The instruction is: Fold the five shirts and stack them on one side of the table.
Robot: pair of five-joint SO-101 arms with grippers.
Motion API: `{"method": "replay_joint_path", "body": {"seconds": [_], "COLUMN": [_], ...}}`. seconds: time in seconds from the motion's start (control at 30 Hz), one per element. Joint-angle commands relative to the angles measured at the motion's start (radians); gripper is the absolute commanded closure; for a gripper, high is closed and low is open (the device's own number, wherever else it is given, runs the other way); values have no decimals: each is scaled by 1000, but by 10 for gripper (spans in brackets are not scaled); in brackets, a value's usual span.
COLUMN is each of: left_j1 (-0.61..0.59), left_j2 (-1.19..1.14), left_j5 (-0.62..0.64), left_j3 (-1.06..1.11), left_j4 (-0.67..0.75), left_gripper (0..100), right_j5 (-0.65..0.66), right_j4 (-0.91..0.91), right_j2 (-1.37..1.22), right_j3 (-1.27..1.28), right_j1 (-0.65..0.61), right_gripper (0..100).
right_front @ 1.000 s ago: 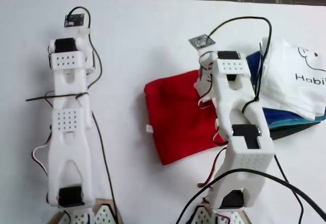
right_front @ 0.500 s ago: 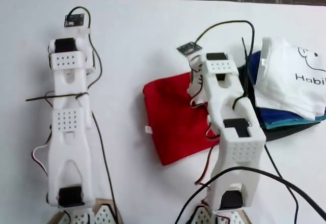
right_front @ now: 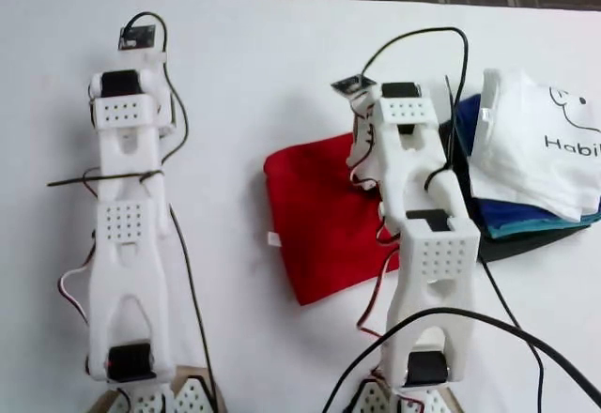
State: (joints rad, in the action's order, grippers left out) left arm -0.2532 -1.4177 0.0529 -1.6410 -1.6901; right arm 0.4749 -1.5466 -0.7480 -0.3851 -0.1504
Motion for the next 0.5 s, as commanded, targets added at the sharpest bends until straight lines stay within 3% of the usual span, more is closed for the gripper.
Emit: {"method": "replay_joint_path", "body": {"seconds": [0.0, 0.23, 0.47], "left_j1": [-9, -9, -9], "left_j2": [3, 3, 3], "left_j5": [6, 6, 6], "left_j3": [-31, -31, -31], "left_j4": [26, 26, 26], "left_gripper": [973, 973, 973], "right_j5": [28, 20, 71], "right_j4": [-53, -45, -111], "right_j2": [-25, 2, 288], "right_j3": [-3, -37, -98], "right_j1": [-88, -88, -42], "right_gripper": [978, 975, 976]}}
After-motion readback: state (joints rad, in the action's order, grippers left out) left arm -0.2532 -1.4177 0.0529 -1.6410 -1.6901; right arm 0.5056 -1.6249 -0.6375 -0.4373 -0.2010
